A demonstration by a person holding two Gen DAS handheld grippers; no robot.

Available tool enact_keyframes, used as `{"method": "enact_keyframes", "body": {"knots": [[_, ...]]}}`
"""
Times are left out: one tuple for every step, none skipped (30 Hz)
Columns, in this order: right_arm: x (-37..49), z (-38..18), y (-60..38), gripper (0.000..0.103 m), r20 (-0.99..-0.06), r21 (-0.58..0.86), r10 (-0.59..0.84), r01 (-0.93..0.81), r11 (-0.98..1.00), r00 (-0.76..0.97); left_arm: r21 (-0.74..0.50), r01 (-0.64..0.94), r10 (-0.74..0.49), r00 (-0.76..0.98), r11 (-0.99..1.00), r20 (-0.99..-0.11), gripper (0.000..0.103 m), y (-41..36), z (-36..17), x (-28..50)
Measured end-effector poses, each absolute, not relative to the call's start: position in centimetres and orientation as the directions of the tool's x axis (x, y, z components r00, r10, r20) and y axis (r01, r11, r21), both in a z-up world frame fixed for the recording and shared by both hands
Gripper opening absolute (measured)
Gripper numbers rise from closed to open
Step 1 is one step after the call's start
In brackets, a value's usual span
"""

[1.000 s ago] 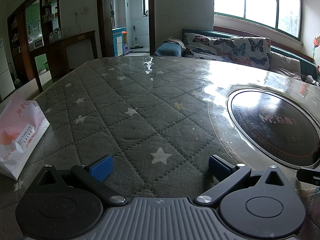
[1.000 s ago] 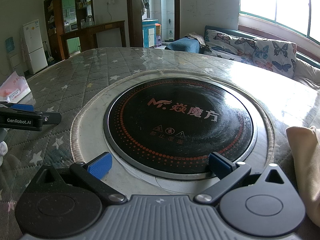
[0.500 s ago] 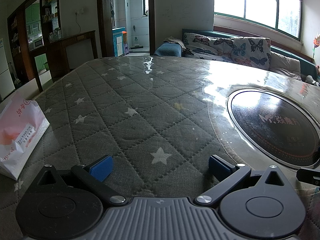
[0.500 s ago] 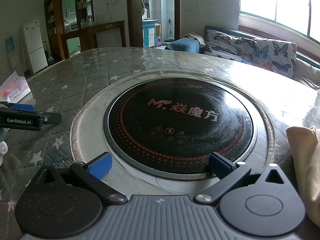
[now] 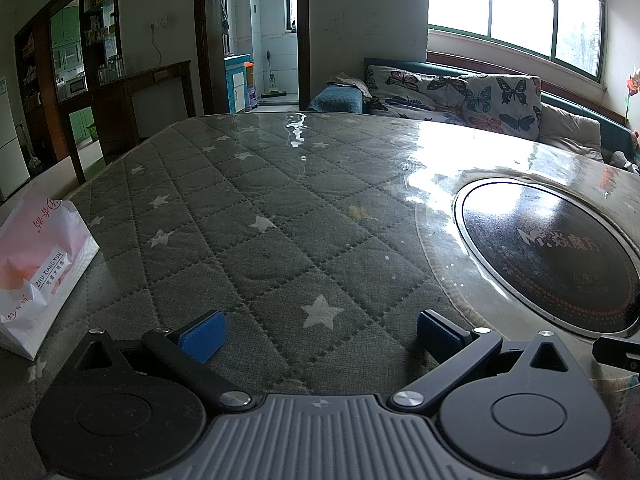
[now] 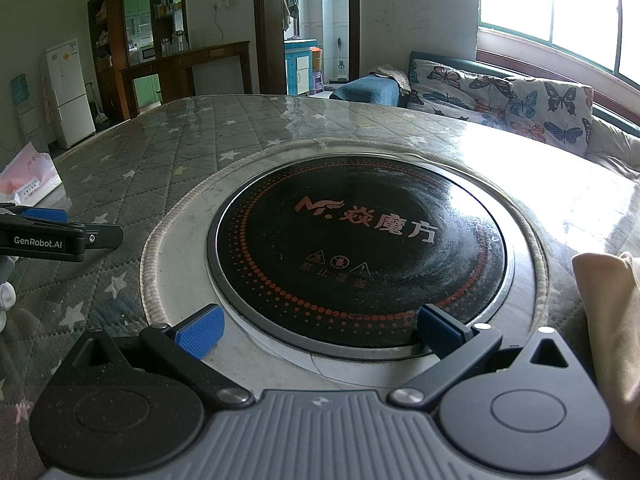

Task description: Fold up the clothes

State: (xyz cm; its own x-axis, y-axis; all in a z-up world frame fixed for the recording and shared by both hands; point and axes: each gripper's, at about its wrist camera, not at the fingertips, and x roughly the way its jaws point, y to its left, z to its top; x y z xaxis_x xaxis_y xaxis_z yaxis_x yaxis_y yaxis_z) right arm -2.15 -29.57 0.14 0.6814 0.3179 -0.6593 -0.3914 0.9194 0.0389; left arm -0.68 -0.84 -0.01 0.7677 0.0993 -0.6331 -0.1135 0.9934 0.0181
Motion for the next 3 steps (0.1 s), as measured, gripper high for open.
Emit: {"method": "enact_keyframes", "body": {"knots": [[-2.15,0.14,-29.57,0.103,-0.659,0.039,0.318,-0.391,0.919,0.681,0.018,-0.114,0.099,0.768,0.993,-0.633,0.103,-0.84,-0.01,-0.68],[-2.15,0.14,-29.57,0.103,-0.659,0.039,0.318,-0.391,0.919,0.681,0.018,-0.114,0.099,0.768,0.993,-0.633,0.103,-0.83,-0.02,-0.67],[-2.15,0.14,-29.57,0.103,-0.659,0.039,0.318,-0.391,0.919,0.681,0.018,-0.113,0.099,0.768,0.993,-0.633,0.103,-0.82,-0.02,-0.66]]}}
